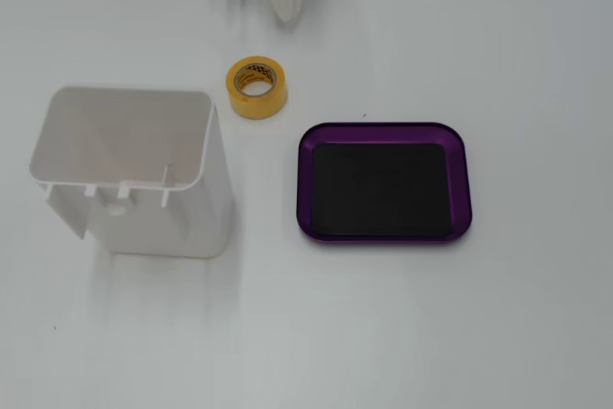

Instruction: Pick up the yellow tape and place it in the box.

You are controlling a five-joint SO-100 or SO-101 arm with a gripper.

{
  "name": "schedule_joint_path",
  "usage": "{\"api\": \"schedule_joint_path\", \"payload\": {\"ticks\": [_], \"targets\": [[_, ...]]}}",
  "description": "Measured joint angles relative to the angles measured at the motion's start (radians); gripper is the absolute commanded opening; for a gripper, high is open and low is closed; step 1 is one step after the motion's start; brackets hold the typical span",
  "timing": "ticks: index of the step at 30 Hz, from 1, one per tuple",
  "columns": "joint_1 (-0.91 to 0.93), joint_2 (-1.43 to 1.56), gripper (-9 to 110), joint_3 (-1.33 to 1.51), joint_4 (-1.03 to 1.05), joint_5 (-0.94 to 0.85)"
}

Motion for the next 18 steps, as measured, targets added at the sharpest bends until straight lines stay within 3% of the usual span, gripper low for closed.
{"api": "schedule_joint_path", "payload": {"ticks": [6, 18], "targets": [[-0.141, 0.0, 0, 0.002, -0.052, 0.0], [-0.149, 0.0, 0, 0.003, -0.057, 0.0]]}}
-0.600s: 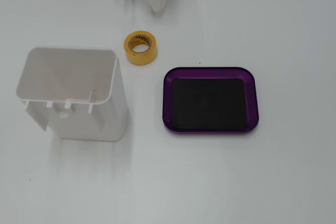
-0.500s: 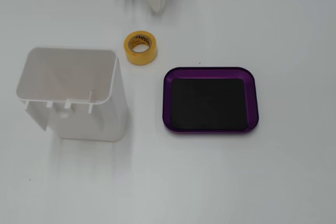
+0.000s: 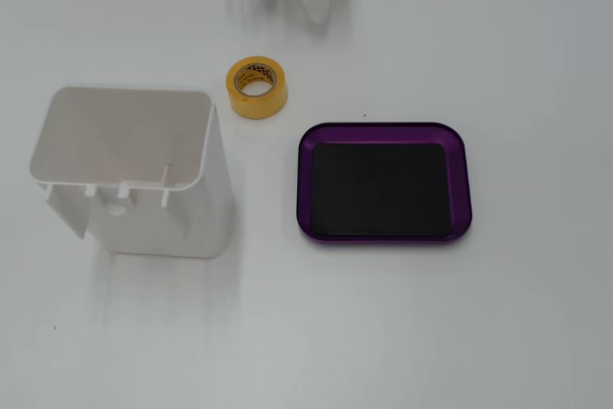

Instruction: Pick up the yellow tape and place it in the box.

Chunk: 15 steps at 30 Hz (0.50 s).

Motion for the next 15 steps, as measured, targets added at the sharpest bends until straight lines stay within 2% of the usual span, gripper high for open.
{"api": "schedule_joint_path", "payload": {"ticks": [9, 12, 15], "targets": [[0.0, 0.0, 3, -0.08, 0.0, -0.031], [0.018, 0.0, 7, -0.114, 0.0, -0.146], [0.127, 0.0, 9, -0.14, -0.015, -0.278]]}}
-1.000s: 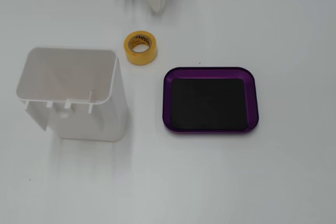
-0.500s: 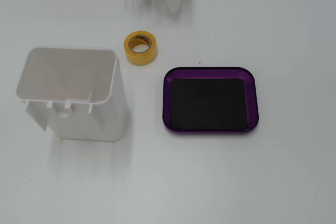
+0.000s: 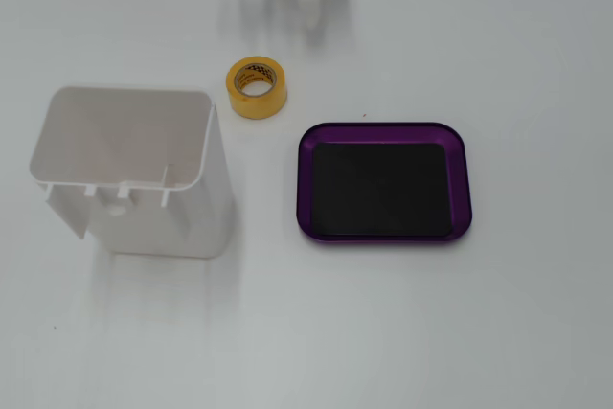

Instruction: Pick up the yellow tape and place it in the box.

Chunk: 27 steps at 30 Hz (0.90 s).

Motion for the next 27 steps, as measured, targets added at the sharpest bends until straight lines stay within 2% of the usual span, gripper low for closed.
{"api": "schedule_joint_path", "payload": {"ticks": [4, 10, 16, 22, 27], "targets": [[0.104, 0.0, 9, -0.078, -0.003, -0.049], [0.12, -0.071, 9, -0.216, 0.017, -0.06], [0.13, -0.43, 9, -0.405, 0.018, -0.06], [0.124, -0.834, 16, -0.606, 0.018, -0.06], [0.138, -1.063, 17, -0.738, 0.044, -0.06]]}}
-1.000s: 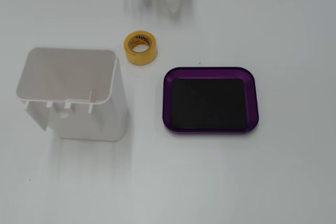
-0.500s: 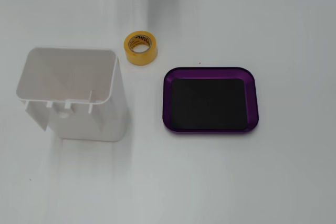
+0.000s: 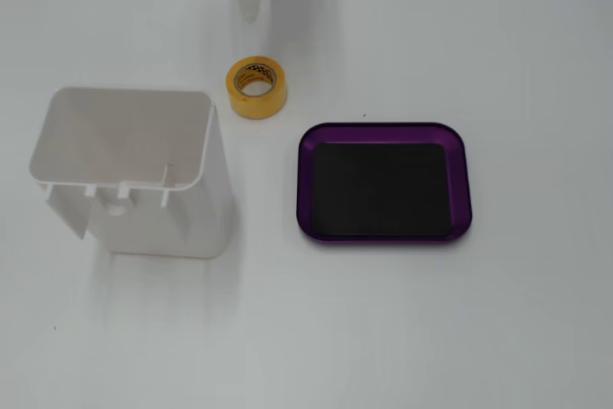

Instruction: Pick up the yellow tape and place it in the box.

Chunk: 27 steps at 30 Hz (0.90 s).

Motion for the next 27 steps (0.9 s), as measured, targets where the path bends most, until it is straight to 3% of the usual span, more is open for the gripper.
{"api": "schedule_joint_path", "payload": {"ticks": [27], "targets": [[0.0, -0.436, 17, -0.048, -0.187, 0.0]]}}
